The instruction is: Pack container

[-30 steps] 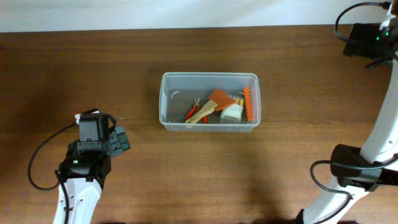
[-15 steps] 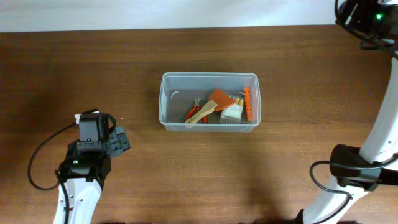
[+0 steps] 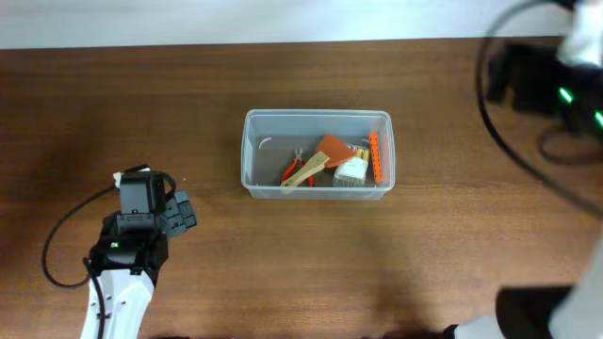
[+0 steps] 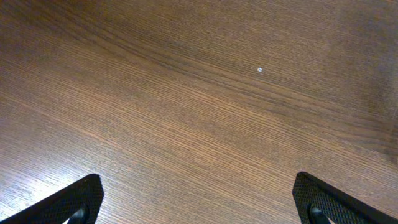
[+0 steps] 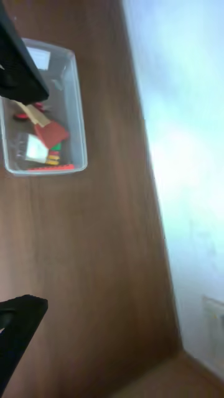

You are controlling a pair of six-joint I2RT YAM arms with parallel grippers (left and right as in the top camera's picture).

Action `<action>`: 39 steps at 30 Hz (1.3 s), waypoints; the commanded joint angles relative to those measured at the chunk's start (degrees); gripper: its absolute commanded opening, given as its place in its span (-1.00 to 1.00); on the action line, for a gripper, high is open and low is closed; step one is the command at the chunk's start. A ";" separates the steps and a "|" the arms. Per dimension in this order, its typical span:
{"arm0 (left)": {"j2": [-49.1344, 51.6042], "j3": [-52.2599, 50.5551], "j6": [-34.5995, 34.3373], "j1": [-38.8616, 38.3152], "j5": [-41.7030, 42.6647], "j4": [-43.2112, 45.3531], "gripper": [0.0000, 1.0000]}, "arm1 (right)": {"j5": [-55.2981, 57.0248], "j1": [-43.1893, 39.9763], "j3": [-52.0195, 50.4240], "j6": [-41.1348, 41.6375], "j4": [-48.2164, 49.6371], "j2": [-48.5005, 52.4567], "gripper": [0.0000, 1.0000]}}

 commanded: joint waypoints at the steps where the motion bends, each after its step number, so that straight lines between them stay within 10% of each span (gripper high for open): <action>1: -0.17 -0.26 0.92 0.02 -0.83 0.13 0.99 | 0.70 -0.02 -2.43 2.23 -0.35 -5.09 0.97; 13: -0.17 -0.26 0.92 0.02 -0.83 0.13 0.99 | 10.58 -0.04 -20.85 3.37 2.40 -23.41 0.97; 28: -0.17 -0.26 0.92 0.02 -0.83 0.13 0.99 | 9.25 -0.15 -80.30 7.58 50.14 -23.43 0.97; 39: -0.17 -0.26 0.92 0.02 -0.83 0.13 0.99 | 9.25 -0.20 -84.65 7.58 58.42 -13.14 0.97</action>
